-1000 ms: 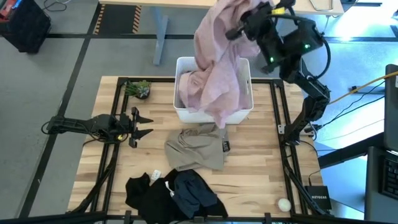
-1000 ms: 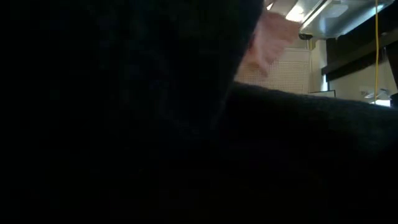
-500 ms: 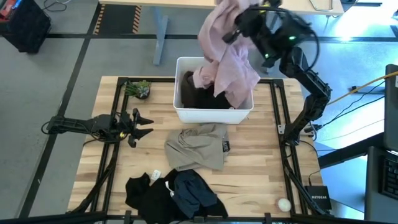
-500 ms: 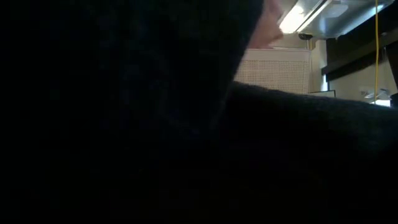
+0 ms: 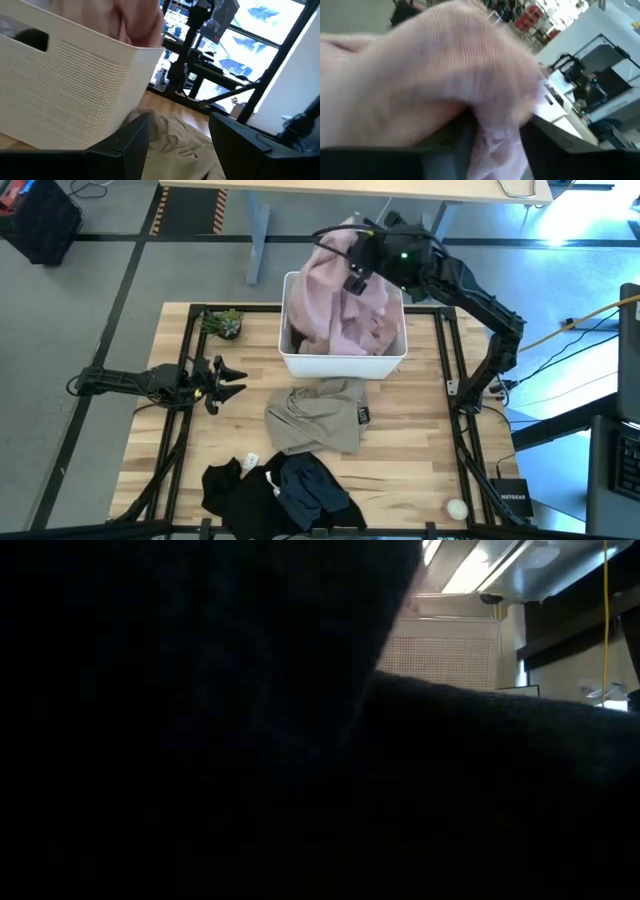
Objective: Sort clothes
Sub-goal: Put the pink polo shirt into the white laundry bin, then put the gray shorts into the white laundry bin
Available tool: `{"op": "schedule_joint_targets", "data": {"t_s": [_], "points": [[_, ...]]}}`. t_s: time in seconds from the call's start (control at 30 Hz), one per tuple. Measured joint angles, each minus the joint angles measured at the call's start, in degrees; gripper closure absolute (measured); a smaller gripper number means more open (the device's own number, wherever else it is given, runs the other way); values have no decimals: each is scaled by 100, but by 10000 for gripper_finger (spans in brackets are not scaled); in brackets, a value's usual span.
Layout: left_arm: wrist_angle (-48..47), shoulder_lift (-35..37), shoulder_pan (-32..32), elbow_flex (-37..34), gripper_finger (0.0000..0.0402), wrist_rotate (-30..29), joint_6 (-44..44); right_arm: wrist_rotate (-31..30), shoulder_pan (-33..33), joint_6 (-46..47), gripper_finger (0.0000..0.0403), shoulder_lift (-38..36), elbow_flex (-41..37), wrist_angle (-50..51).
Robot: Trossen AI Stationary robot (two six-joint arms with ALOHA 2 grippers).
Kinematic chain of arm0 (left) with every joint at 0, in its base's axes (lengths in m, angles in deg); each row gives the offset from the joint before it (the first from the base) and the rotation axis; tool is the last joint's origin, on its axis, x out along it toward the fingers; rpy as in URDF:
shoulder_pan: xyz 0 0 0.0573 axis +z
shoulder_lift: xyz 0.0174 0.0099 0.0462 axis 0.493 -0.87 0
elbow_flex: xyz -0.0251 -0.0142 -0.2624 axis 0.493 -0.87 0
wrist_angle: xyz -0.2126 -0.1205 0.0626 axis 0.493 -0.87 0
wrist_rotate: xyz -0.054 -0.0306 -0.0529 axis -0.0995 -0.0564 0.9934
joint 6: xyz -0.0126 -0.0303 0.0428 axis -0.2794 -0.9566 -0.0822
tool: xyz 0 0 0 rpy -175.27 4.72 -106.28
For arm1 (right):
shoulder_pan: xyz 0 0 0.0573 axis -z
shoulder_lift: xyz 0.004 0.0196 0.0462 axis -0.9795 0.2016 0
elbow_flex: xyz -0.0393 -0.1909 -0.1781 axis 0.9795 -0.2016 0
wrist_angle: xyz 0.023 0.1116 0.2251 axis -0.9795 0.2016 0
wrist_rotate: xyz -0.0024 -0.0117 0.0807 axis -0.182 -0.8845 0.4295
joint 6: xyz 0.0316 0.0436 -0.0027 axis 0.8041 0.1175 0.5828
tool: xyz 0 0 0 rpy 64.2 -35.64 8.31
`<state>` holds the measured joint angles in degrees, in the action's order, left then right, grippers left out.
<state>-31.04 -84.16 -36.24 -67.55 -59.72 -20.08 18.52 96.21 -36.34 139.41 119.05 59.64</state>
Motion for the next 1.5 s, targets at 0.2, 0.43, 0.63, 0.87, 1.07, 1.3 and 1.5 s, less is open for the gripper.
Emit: {"op": "schedule_joint_targets", "data": {"t_s": [0.2,0.43,0.63,0.87,1.07,1.3,1.5], "points": [[0,0,0,1,204,-118,74,239,172,-20,171,135,-100,-407],[-6,2,0,2,204,-122,242,577,180,127,155,136,-98,-323],[-14,0,0,1,204,-122,667,1400,-17,664,155,126,-98,831],[-7,0,0,0,204,-123,816,3322,-643,1306,155,115,-350,2613],[-15,0,0,0,204,-123,1338,3289,-1503,1552,155,-209,-1827,2339],[-28,0,0,1,204,-124,1739,2529,-2271,1990,155,-631,-3799,1033],[-57,2,0,0,204,-125,1739,2286,-2477,2400,155,-1322,-5187,-348]]}}
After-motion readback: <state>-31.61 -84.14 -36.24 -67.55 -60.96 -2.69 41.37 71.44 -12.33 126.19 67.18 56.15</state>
